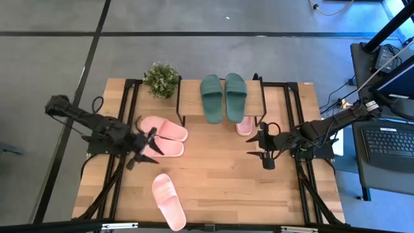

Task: Pick and place slides into the shelf
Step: Put the pink slipper under the shelf

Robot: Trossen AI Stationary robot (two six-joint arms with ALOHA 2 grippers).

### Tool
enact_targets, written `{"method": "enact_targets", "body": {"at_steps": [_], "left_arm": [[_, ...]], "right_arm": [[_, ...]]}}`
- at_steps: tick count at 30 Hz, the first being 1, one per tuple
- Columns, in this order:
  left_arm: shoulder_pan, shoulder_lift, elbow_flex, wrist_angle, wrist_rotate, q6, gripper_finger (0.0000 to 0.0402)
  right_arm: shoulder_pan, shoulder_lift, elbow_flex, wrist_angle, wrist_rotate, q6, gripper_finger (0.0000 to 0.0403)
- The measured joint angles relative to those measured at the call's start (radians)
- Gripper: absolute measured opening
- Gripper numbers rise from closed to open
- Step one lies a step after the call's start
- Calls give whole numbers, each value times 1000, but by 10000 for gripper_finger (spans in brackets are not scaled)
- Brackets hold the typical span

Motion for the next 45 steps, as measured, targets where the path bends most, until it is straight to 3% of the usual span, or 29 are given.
{"method": "enact_targets", "body": {"at_steps": [7, 14, 22, 29, 45], "left_arm": [[-97, 263, 173, -158, -47, -413, 173], [-209, 497, 300, -187, -145, -396, 173], [-315, 716, 523, -426, -330, -496, 173], [-353, 810, 654, -545, -379, -553, 173], [-354, 884, 662, -536, -426, -633, 173]], "right_arm": [[0, 0, 0, -2, 0, 0, 226], [0, 8, 0, -14, 0, -2, 226], [0, 36, 0, -24, 0, -2, 226], [1, 87, 0, -25, 0, 1, 226], [1, 143, 0, -75, 0, 10, 226]]}}
